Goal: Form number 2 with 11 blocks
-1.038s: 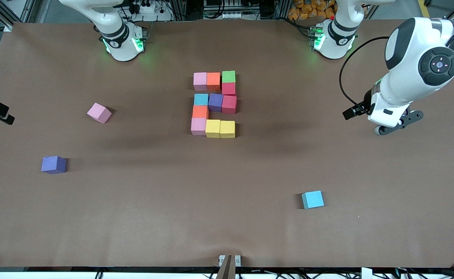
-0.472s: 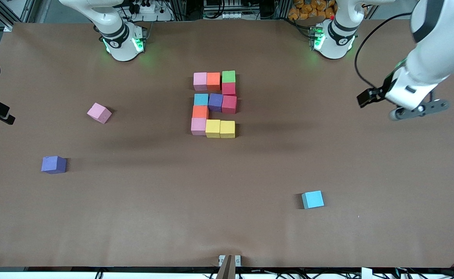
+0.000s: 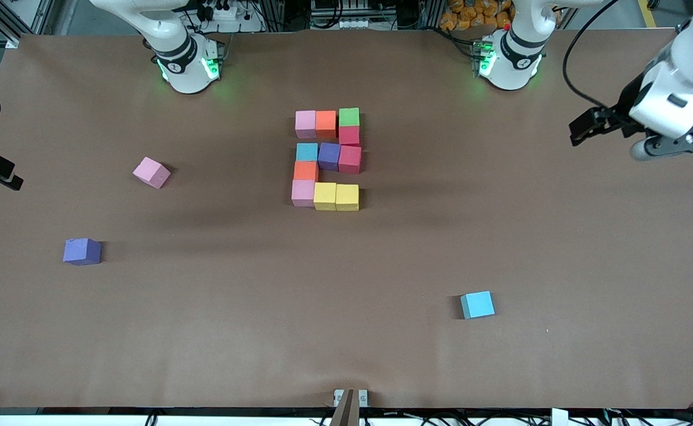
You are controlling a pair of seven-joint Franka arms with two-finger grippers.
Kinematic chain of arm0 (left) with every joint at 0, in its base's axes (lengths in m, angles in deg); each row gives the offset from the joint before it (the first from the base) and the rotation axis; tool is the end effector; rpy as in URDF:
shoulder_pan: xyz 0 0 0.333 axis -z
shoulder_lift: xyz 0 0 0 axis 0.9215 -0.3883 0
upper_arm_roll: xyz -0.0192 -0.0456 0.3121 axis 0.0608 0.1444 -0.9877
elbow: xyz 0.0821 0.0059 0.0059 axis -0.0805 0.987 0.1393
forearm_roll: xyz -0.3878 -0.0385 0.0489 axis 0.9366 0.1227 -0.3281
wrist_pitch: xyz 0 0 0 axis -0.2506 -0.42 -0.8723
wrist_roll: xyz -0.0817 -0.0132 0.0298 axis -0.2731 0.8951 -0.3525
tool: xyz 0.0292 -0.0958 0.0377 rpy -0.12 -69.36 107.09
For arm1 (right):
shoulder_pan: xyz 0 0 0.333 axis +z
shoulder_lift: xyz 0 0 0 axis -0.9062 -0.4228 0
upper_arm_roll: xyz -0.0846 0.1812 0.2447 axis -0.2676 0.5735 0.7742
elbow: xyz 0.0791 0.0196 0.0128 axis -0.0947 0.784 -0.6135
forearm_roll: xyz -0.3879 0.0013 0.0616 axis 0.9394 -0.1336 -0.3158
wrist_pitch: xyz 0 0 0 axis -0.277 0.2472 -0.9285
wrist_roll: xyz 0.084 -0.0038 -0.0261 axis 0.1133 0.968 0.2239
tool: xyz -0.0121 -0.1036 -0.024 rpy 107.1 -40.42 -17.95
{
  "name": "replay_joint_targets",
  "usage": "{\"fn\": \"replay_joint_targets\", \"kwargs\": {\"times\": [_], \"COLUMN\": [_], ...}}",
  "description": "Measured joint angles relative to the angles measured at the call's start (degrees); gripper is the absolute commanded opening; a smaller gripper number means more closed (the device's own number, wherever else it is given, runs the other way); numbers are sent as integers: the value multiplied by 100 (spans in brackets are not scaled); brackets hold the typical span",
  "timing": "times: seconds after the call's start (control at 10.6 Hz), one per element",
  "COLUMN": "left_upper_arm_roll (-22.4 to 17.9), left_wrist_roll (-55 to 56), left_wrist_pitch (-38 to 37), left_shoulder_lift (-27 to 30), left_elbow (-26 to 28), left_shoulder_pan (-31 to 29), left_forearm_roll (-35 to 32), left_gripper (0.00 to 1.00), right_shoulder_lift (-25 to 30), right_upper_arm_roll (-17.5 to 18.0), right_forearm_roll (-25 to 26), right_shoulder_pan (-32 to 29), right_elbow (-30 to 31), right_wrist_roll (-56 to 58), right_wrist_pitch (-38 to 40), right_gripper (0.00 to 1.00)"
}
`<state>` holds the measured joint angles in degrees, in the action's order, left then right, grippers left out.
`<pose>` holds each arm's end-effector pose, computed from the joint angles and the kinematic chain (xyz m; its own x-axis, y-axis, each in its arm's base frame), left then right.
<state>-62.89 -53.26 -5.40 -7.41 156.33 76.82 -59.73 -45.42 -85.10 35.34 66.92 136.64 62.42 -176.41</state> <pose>0.5254 -0.0868 0.6308 0.9907 0.1052 -0.0864 0.1022 -0.9940 -0.0379 0.5878 -0.0658 0.6363 0.9945 -0.0750 0.0736 -0.0735 -0.9970 -0.0225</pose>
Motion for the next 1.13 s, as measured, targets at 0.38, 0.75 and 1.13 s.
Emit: {"fn": "replay_joint_targets", "kwargs": {"times": [0.38,0.75,1.13], "left_upper_arm_roll": [-38,-27,-63], "left_wrist_roll": [-569,-577,-589], "left_wrist_pitch": [-161,-168,-168], "left_shoulder_lift": [-76,-89,-92], "left_elbow": [-237,-285,-474], "left_shoulder_pan": [-129,-129,-130], "left_forearm_roll": [8,34,34], "left_gripper": [100,100,100], "right_shoulder_lift": [0,0,0], "right_upper_arm_roll": [1,1,1], "right_forearm_roll": [0,0,-1], "right_shoulder_pan": [0,0,0], "right_elbow": [0,0,0], "right_wrist_roll": [2,2,2], "right_wrist_pitch": [0,0,0], "right_gripper": [100,100,100]}}
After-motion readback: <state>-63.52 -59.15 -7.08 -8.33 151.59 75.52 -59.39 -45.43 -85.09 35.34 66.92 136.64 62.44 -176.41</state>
